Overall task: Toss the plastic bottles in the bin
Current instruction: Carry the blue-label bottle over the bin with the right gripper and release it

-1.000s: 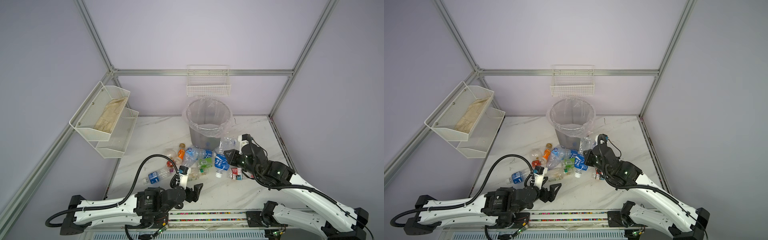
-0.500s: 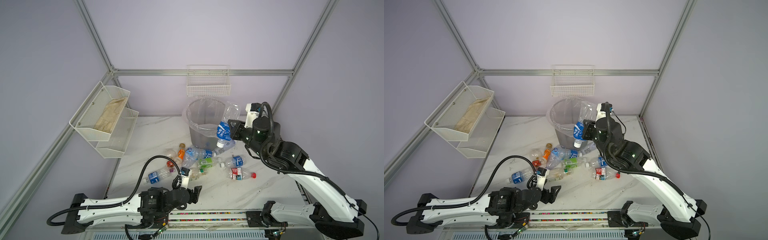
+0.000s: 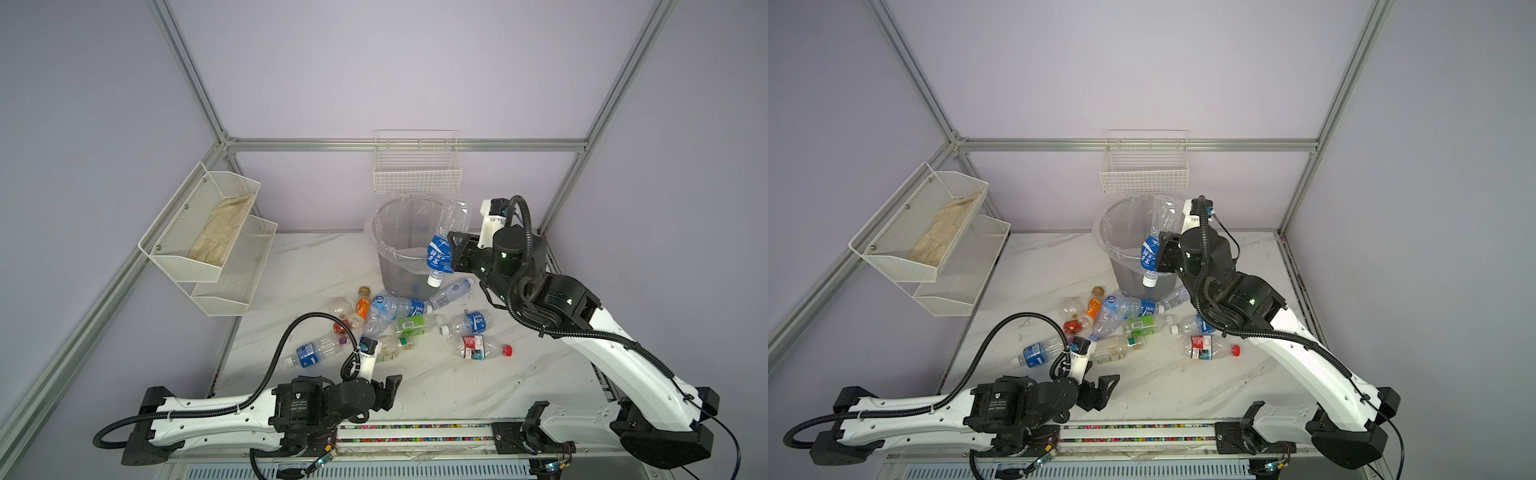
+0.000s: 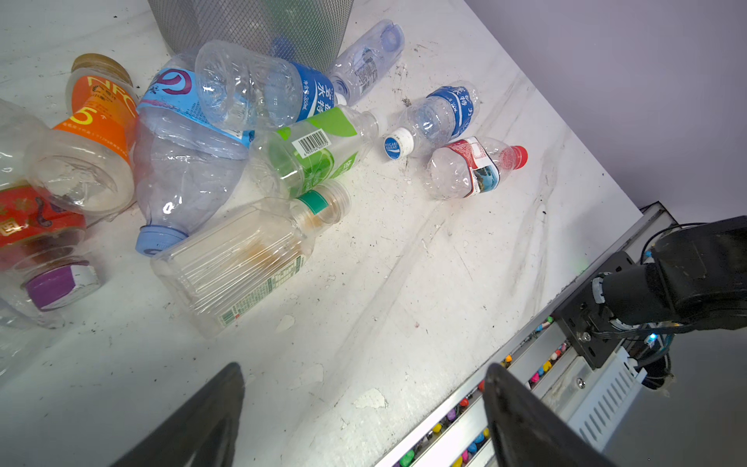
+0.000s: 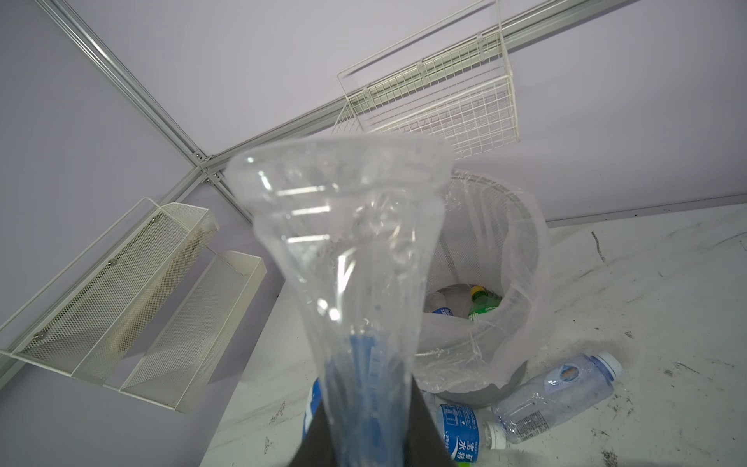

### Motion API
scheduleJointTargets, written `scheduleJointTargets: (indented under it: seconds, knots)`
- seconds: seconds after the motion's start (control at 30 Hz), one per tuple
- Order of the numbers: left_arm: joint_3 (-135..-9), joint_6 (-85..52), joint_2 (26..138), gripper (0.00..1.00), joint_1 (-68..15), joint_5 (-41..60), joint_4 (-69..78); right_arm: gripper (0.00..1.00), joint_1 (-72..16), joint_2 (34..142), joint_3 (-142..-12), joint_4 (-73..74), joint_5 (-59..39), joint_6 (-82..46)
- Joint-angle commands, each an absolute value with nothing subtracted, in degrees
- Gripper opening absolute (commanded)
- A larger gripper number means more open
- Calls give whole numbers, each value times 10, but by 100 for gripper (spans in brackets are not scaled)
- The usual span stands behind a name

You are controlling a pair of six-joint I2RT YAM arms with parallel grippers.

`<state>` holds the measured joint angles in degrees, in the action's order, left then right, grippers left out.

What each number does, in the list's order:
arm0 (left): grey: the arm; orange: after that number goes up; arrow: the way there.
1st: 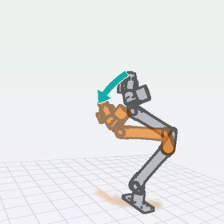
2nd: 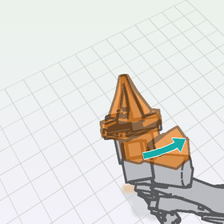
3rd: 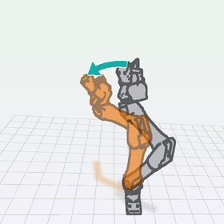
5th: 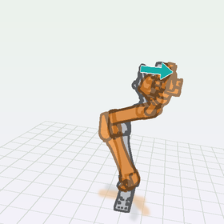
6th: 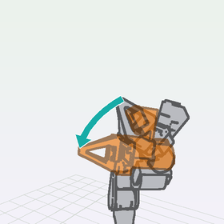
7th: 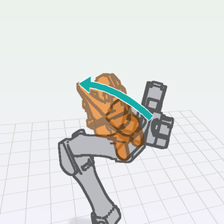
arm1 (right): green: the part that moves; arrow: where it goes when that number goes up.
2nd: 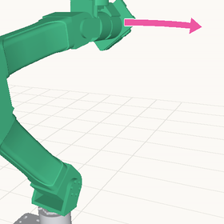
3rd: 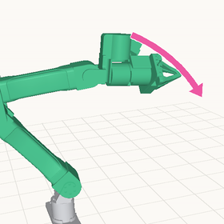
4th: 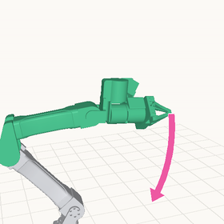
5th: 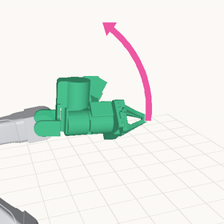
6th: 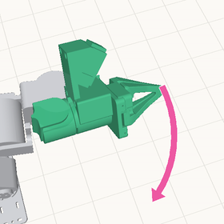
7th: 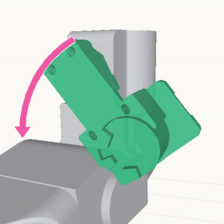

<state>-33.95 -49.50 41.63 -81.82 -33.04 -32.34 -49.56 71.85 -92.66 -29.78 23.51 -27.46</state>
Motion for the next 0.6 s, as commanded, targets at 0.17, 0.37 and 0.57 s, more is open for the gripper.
scheduleJointTargets:
  seconds: [0.17,0.37,0.57]
  knots:
    - [-323,-502,331,90,-828,-356,-321,0,-499,736,-1002,-339,295,-233]
    - [-315,-501,300,90,-828,-365,-345,0,-499,746,-1027,-334,309,-221]
    - [-309,-505,294,90,-829,-374,-362,0,-499,762,-1061,-342,327,-207]
